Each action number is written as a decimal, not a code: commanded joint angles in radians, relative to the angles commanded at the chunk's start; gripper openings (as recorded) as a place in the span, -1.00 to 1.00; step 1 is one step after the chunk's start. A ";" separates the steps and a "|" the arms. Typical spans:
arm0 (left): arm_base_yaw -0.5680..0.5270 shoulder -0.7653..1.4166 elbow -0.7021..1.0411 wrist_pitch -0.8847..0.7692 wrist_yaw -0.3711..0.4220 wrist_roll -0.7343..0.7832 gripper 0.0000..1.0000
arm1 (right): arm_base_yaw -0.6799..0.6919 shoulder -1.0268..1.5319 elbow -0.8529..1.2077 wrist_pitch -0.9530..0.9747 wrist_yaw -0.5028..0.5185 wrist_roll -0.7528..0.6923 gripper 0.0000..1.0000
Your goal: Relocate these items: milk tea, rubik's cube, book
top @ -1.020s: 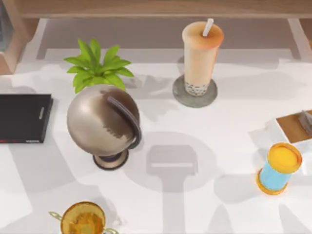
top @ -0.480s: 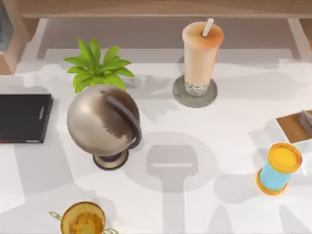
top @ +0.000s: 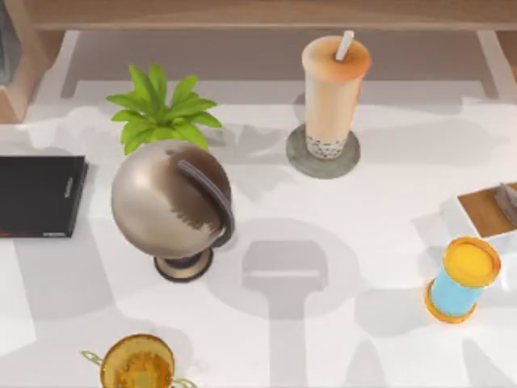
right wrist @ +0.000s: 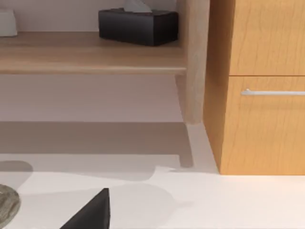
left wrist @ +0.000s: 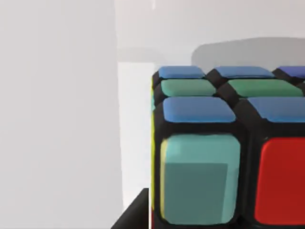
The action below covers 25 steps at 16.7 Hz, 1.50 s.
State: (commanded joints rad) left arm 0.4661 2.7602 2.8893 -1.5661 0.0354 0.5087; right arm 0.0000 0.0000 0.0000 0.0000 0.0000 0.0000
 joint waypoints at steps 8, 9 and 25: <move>0.040 -0.345 -0.138 0.532 -0.227 0.042 -1.00 | 0.000 0.000 0.000 0.000 0.000 0.000 1.00; 0.021 -0.397 -0.171 0.636 -0.261 0.041 -1.00 | 0.000 0.000 0.000 0.000 0.000 0.000 1.00; -0.919 -0.939 -1.093 1.774 -0.624 -0.312 -1.00 | 0.000 0.000 0.000 0.000 0.000 0.000 1.00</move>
State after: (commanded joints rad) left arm -0.4531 1.8208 1.7962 0.2077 -0.5888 0.1968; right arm 0.0000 0.0000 0.0000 0.0000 0.0000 0.0000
